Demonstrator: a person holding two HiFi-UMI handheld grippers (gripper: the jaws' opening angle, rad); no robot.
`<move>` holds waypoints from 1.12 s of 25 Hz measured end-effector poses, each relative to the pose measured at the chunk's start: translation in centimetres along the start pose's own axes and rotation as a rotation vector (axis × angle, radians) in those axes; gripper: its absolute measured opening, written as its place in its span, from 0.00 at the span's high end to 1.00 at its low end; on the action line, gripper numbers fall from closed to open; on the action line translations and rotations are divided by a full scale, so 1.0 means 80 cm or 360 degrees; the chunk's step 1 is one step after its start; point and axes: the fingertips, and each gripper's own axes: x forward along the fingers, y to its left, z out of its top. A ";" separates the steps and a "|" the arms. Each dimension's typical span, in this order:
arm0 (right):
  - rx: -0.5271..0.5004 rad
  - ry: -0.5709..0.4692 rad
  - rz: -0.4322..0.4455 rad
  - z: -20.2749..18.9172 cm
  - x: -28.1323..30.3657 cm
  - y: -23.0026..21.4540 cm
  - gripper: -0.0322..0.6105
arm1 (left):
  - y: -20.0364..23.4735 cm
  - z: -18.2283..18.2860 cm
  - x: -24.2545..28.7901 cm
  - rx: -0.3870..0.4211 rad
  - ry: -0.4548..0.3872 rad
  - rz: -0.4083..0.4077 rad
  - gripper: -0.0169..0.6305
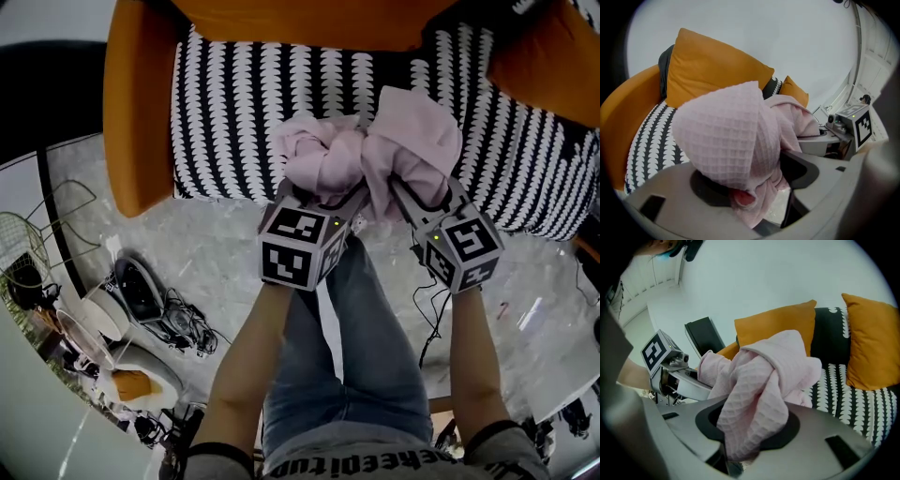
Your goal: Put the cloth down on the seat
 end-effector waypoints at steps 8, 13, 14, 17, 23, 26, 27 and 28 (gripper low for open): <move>-0.0079 0.0123 -0.0108 0.111 -0.047 0.062 0.69 | -0.005 0.078 -0.102 -0.0059 -0.0014 -0.0069 0.45; -0.0065 0.0181 -0.0155 0.169 -0.077 0.102 0.69 | -0.009 0.116 -0.165 -0.0079 0.0000 -0.0092 0.45; -0.0051 0.0177 -0.0170 0.169 -0.096 0.093 0.68 | -0.028 0.122 -0.162 -0.0075 -0.0001 -0.0106 0.45; -0.0040 0.0171 -0.0177 0.147 -0.121 0.064 0.68 | -0.060 0.114 -0.139 -0.0076 -0.0006 -0.0107 0.44; -0.0009 0.0163 -0.0131 0.066 -0.047 0.004 0.66 | -0.011 0.060 -0.044 -0.0081 0.0004 -0.0002 0.44; -0.0013 0.0176 -0.0126 0.078 -0.041 -0.007 0.66 | -0.001 0.074 -0.040 -0.0114 -0.0018 0.0016 0.44; -0.0013 0.0191 -0.0138 0.094 -0.052 -0.005 0.65 | -0.005 0.087 -0.052 -0.0137 -0.0033 0.0009 0.44; -0.0015 0.0208 -0.0161 0.111 -0.070 -0.001 0.65 | -0.012 0.102 -0.069 -0.0162 -0.0049 -0.0004 0.43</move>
